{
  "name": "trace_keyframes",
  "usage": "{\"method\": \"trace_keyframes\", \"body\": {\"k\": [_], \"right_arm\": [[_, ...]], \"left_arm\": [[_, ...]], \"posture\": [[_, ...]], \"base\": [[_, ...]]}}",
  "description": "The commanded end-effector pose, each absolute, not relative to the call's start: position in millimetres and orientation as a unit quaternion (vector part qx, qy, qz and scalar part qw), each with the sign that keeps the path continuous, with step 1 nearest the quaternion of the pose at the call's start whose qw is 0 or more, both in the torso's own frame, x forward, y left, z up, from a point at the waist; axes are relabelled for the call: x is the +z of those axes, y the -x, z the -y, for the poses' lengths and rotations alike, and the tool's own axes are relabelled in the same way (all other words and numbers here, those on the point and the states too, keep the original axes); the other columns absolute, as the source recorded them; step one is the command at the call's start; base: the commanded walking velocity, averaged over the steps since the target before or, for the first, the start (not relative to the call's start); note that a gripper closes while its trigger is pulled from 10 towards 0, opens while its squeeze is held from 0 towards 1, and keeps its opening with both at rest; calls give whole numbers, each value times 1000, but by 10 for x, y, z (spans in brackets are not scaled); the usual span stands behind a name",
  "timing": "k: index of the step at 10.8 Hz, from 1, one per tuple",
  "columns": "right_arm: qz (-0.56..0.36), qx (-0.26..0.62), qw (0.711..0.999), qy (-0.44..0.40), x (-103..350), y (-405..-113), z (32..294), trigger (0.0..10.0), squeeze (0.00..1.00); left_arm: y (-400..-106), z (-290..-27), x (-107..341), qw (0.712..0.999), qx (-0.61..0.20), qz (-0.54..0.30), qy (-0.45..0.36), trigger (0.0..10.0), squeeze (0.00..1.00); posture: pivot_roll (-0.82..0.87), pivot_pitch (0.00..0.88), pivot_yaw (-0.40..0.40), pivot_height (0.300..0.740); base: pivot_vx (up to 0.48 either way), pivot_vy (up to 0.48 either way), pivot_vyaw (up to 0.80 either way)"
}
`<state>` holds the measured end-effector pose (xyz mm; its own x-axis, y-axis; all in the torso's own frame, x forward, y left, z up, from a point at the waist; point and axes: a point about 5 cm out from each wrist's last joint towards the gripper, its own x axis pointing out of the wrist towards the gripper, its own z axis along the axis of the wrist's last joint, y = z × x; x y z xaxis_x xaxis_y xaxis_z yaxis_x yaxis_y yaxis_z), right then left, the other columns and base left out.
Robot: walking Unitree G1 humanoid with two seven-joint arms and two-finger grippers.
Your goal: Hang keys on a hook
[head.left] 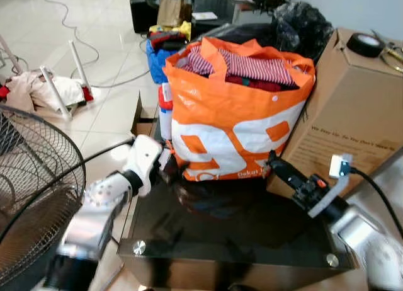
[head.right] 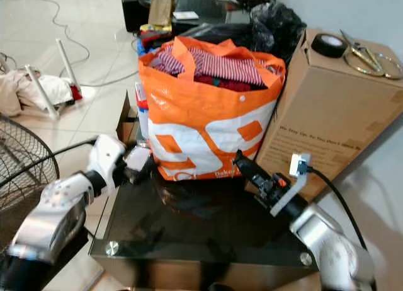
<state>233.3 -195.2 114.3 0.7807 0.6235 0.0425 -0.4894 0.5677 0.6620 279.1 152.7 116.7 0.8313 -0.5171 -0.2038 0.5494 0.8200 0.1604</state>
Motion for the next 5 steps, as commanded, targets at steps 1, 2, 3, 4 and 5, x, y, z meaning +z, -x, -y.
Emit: {"method": "trace_keyframes", "body": {"k": [1,2,3,4,5], "right_arm": [[-94,291,898,-315,1190,-2322,1981,0,0],[-98,235,932,-258,1184,-2324,1992,627,0],[-106,170,954,-221,1127,-2362,2000,10000,0],[-120,122,969,-180,1058,-2401,1983,10000,0],[-129,54,979,-150,988,-2454,1979,10000,0]], "left_arm": [[-2788,-1529,1227,958,-254,-58,-116,10000,24],[-2779,-1533,1229,963,-234,-54,-125,10000,20],[-2803,-1562,1184,970,-206,-60,-116,10000,27],[-2810,-1567,1139,972,-193,-65,-121,10000,27],[-2809,-1556,1106,972,-189,-70,-121,10000,24]], "posture": [[-66,0,-40,740],[-67,0,-34,740],[-73,0,-25,740],[-80,0,-11,740],[-80,0,-8,740]], "base": [[0,0,0],[0,0,0],[0,0,0],[0,0,0],[0,0,0]]}}
